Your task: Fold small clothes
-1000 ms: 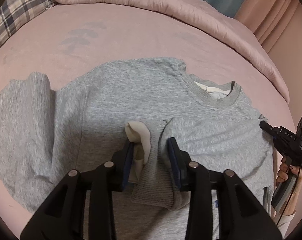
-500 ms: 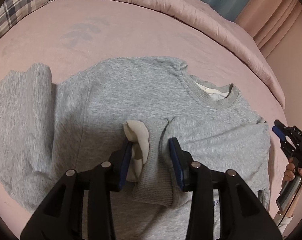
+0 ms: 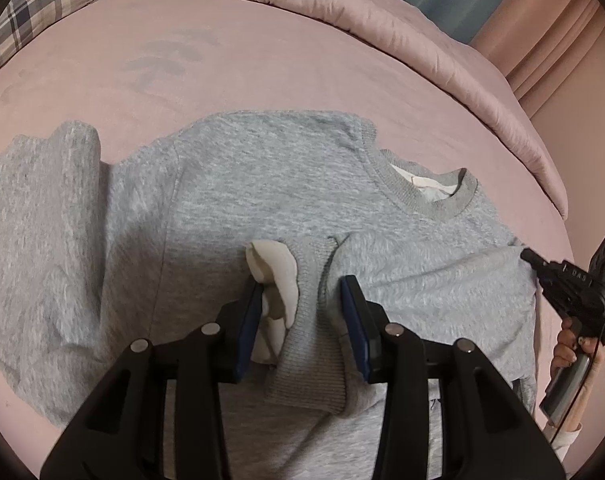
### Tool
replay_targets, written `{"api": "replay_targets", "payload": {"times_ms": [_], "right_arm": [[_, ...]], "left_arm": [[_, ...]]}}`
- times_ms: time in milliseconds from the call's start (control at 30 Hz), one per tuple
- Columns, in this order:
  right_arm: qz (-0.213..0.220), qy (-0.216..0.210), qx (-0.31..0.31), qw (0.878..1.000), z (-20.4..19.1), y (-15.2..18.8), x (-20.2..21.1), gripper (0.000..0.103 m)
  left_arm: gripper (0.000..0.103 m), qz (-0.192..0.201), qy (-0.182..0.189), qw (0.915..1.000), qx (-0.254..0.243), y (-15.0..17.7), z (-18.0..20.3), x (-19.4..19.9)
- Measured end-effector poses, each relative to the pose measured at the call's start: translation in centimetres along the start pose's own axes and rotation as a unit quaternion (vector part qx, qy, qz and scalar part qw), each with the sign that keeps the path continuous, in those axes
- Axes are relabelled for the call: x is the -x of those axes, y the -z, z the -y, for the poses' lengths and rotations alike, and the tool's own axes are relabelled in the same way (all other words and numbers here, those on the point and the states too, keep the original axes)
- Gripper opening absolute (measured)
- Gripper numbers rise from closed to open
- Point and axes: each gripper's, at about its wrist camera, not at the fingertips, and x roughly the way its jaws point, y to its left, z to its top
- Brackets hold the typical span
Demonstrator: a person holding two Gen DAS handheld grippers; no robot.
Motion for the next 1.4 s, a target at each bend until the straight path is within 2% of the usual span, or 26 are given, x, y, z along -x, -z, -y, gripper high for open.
{"api": "replay_targets", "payload": {"times_ms": [133, 367, 467, 600, 667, 700, 767, 833, 867, 933, 1033, 1133, 1300, 1400], "right_arm": [[0.015, -0.005, 0.014, 1.000, -0.2, -0.9, 0.5, 0.007], [0.013, 0.033, 0.027, 0.999, 0.5, -0.8, -1.2, 0.005], [0.011, 0.025, 0.015, 1.000, 1.2, -1.0, -1.2, 0.005], [0.016, 0.039, 0.027, 0.999, 0.9, -0.8, -1.3, 0.005], [0.018, 0.037, 0.022, 0.999, 1.1, -0.9, -1.2, 0.005], [0.017, 0.030, 0.017, 0.999, 1.3, -0.9, -1.0, 0.005], [0.011, 0.021, 0.013, 1.000, 1.2, -1.0, -1.1, 0.008], [0.016, 0.018, 0.011, 1.000, 1.3, -1.0, -0.8, 0.023], [0.021, 0.023, 0.012, 0.999, 1.2, -1.0, -0.6, 0.026], [0.032, 0.032, 0.011, 0.999, 1.0, -0.8, -0.1, 0.039], [0.042, 0.025, 0.003, 0.999, 0.9, -0.7, 0.9, 0.049], [0.054, 0.010, -0.008, 0.998, 0.7, -0.6, 2.6, 0.062], [0.091, 0.018, -0.014, 0.996, -0.1, 0.3, 6.6, 0.070], [0.106, 0.021, -0.009, 0.994, -1.0, 1.0, 8.8, 0.071]], "left_arm": [[0.044, 0.000, -0.002, 1.0000, -0.009, -0.1, 0.2, -0.2], [0.046, 0.005, -0.008, 0.9998, -0.017, -0.2, 0.9, -0.9], [0.045, 0.007, -0.007, 0.9998, -0.014, -0.3, 1.1, -1.0], [0.046, 0.010, -0.010, 0.9997, -0.018, -0.1, 1.1, -0.7], [0.050, 0.007, -0.003, 0.9998, -0.016, 0.0, 0.9, -0.5], [0.055, 0.004, 0.000, 0.9999, -0.013, 0.0, 0.7, -0.4], [0.059, -0.002, 0.011, 0.9999, -0.008, -0.1, 0.6, -0.2], [0.062, -0.003, 0.019, 0.9998, -0.005, 0.0, 0.3, 0.2], [0.063, -0.002, 0.022, 0.9998, -0.003, 0.1, 0.2, 0.5], [0.071, 0.002, 0.029, 0.9996, 0.001, 0.2, 0.0, 1.3], [0.082, 0.010, 0.036, 0.9993, -0.001, 0.4, -0.2, 2.7], [0.085, 0.025, 0.025, 0.9993, -0.010, 0.5, -0.3, 4.5], [0.091, 0.052, 0.009, 0.9986, -0.004, 1.1, -1.1, 7.1], [0.092, 0.062, 0.005, 0.9981, 0.006, 1.6, -2.0, 8.9]]}}
